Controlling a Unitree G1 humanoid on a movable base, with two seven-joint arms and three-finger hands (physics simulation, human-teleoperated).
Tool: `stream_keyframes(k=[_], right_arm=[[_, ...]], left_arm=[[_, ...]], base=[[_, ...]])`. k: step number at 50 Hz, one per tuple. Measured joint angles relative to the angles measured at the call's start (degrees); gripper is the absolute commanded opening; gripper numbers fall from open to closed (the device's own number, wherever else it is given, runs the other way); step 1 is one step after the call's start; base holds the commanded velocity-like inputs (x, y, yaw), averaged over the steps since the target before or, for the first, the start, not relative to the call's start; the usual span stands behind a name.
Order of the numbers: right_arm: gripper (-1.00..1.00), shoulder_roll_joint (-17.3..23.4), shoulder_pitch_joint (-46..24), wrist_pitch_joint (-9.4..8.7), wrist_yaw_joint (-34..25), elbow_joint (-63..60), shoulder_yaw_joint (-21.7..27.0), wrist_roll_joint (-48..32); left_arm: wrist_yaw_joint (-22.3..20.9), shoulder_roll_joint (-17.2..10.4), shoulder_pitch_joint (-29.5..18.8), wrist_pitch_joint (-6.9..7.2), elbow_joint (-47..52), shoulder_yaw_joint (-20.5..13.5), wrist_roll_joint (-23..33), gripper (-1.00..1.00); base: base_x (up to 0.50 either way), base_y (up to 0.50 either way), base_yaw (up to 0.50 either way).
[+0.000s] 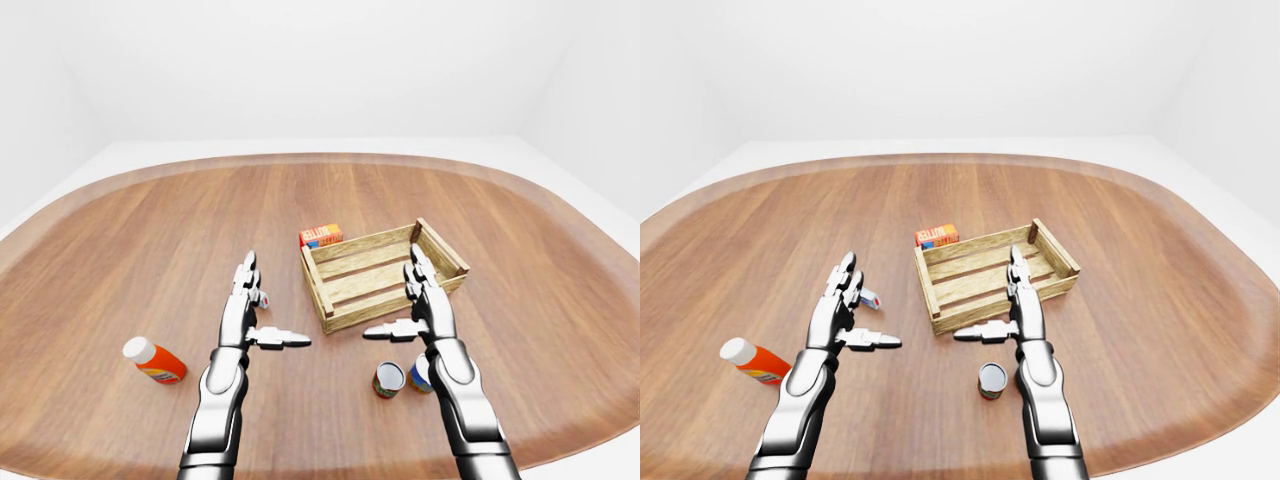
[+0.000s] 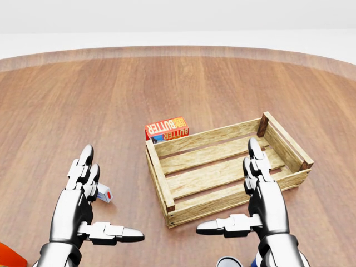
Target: Pick up the tomato sauce, and put it in the wooden tray.
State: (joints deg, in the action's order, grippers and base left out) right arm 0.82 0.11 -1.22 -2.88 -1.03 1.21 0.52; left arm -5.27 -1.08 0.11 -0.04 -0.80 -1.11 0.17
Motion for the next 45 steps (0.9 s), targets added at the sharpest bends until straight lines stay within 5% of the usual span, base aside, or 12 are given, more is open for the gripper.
stream_keyframes(k=[7, 29, 36, 45], right_arm=[[1.00, -0.10, 0.74, 2.00, -0.18, -0.46, -0.21, -0.14], [1.00, -0.18, 0.54, 3.85, 1.56, 1.47, -1.08, -4.17], [1.00, -0.36, 1.23, 2.66, 1.25, -0.51, -1.40, -4.10], [1.00, -0.46, 2.26, -1.19, 0.48, -6.53, -2.27, -4.08]], left_arm=[[-0.06, 0.01, 0.05, 0.01, 0.04, 0.01, -0.02, 1.00], [-0.20, -0.02, 0.08, -0.02, 0.01, -0.03, -0.10, 1.00], [-0.23, -0.03, 0.06, 0.00, 0.01, -0.08, -0.16, 1.00], [-0.22, -0.02, 0.03, 0.08, 0.01, -0.14, -0.32, 1.00]], base=[[0.07, 0.00, 0.00], [0.00, 0.00, 0.00], [0.00, 0.00, 0.00], [0.00, 0.00, 0.00]])
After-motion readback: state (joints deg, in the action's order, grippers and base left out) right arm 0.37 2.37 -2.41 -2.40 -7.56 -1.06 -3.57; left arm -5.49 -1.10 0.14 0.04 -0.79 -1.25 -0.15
